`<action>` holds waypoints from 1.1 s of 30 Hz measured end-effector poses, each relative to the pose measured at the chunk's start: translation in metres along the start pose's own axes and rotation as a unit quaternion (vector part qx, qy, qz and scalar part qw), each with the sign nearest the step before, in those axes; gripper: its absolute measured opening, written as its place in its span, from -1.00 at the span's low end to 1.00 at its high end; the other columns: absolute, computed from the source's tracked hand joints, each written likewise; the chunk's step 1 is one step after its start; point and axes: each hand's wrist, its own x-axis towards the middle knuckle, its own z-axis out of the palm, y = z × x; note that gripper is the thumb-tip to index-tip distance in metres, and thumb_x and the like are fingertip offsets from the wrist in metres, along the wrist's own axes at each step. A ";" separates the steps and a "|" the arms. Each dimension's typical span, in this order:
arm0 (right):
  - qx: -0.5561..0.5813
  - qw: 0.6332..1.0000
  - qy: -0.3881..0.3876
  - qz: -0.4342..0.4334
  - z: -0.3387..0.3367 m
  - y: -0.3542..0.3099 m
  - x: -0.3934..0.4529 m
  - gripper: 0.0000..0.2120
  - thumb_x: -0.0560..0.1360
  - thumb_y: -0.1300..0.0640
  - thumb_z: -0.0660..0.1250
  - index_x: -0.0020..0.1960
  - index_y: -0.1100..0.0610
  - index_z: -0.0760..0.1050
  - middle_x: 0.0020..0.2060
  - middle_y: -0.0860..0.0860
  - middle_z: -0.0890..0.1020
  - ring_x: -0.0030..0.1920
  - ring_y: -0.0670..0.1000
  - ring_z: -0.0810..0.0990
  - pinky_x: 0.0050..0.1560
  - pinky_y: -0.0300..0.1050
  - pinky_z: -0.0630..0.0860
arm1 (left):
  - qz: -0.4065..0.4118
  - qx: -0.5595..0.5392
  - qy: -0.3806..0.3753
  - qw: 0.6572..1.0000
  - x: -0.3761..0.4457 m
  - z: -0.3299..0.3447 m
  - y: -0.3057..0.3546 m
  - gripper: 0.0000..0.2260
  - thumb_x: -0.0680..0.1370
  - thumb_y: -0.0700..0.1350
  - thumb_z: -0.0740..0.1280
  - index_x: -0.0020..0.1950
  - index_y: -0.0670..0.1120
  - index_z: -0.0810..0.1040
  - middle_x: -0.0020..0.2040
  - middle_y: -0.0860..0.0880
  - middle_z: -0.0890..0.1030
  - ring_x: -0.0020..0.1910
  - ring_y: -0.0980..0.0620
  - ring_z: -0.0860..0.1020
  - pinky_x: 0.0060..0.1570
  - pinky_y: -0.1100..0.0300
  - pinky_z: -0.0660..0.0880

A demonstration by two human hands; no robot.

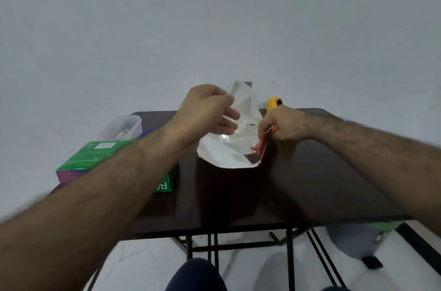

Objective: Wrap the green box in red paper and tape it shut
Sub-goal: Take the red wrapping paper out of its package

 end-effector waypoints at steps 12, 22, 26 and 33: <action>0.135 0.977 -0.161 0.024 0.017 0.005 -0.013 -0.41 0.25 -0.47 0.52 -0.16 0.07 0.70 -0.20 -0.06 0.72 -0.10 -0.04 0.66 0.11 -0.03 0.57 | -0.028 0.598 -0.303 0.741 0.110 0.021 -0.077 -0.44 0.64 -0.05 0.39 0.64 0.03 0.36 0.48 0.01 0.54 0.38 -0.08 0.58 0.40 -0.03 0.52; 0.027 0.980 -0.189 0.053 0.038 0.005 0.020 -0.50 0.47 -0.36 0.46 0.34 -0.22 0.55 0.21 -0.19 0.59 0.23 -0.05 0.58 0.27 -0.02 0.57 | -0.080 0.571 -0.368 0.729 0.127 0.004 -0.089 -0.34 0.60 -0.16 0.39 0.64 0.22 0.29 0.36 0.02 0.52 0.06 -0.11 0.68 0.11 -0.19 0.68; 0.048 0.981 -0.184 0.038 0.029 0.001 0.012 -0.69 0.51 -0.27 0.49 0.07 -0.07 0.72 0.00 -0.11 0.73 0.01 -0.07 0.68 0.10 -0.04 0.63 | -0.092 0.564 -0.381 0.726 0.137 -0.001 -0.097 -0.25 0.54 -0.04 0.45 0.66 0.30 0.22 0.55 0.05 0.39 0.38 -0.15 0.55 0.36 -0.23 0.55; 0.040 0.949 -0.278 0.146 0.003 -0.013 -0.011 -0.34 0.59 -0.39 0.28 -0.40 0.14 0.50 -0.34 0.08 0.62 -0.16 0.04 0.66 0.16 -0.14 0.46 | -0.114 0.527 -0.382 0.750 0.139 0.005 -0.104 -0.09 0.42 0.11 0.56 0.68 0.19 0.17 0.54 0.05 0.39 0.45 -0.13 0.49 0.25 -0.07 0.59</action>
